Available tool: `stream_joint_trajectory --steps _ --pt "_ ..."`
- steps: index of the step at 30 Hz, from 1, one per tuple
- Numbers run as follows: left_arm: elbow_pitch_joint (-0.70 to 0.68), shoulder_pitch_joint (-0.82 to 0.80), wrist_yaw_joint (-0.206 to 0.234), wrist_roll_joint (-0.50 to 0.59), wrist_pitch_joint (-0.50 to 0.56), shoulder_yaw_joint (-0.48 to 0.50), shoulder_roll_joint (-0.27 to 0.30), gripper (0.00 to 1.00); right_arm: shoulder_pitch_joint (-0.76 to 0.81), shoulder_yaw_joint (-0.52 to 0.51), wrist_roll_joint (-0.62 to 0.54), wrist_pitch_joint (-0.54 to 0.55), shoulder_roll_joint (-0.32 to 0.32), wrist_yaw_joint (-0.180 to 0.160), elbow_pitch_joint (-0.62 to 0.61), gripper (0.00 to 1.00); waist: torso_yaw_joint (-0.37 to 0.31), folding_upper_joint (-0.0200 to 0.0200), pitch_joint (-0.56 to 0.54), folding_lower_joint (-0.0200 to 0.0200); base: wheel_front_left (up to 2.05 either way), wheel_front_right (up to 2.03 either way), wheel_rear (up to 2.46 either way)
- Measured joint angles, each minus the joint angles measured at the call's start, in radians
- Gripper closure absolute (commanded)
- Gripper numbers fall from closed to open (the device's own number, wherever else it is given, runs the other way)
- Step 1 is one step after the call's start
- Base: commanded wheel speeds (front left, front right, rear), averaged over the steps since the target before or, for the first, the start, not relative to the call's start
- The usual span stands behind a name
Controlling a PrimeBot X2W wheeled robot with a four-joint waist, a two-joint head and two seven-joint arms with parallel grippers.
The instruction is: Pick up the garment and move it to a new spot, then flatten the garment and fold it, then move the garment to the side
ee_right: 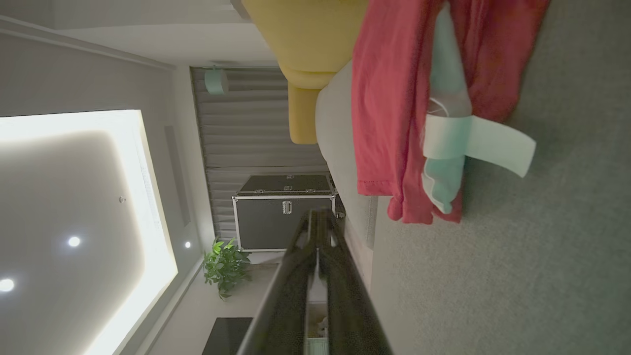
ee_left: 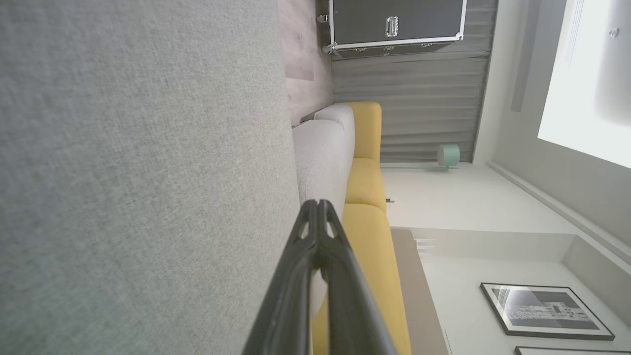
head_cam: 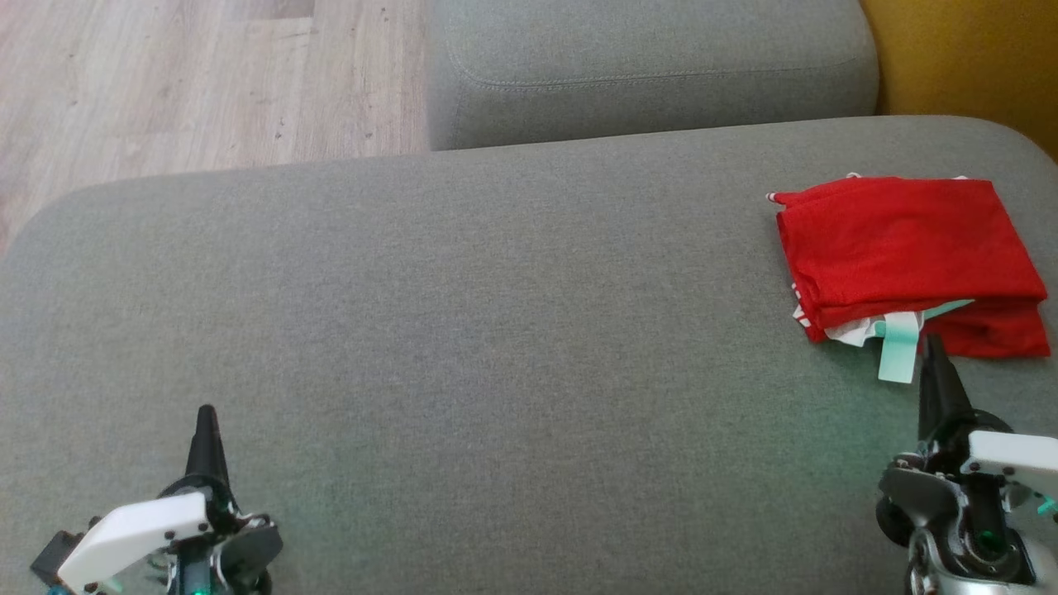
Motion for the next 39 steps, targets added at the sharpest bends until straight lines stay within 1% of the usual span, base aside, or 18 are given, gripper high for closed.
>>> stream_joint_trajectory --steps 4,39 --pt "-0.002 0.0 0.0 -0.027 0.004 0.004 0.0 1.0 0.0 -0.004 0.036 0.006 0.0 0.0 -0.008 1.0 0.0 0.0 0.001 0.0 0.0 0.0 0.0" --pt "-0.002 0.0 0.0 -0.027 0.004 0.007 0.0 1.0 0.0 -0.004 0.035 0.006 0.0 0.0 -0.01 1.0 0.0 0.0 0.001 0.0 0.0 0.0 0.0"
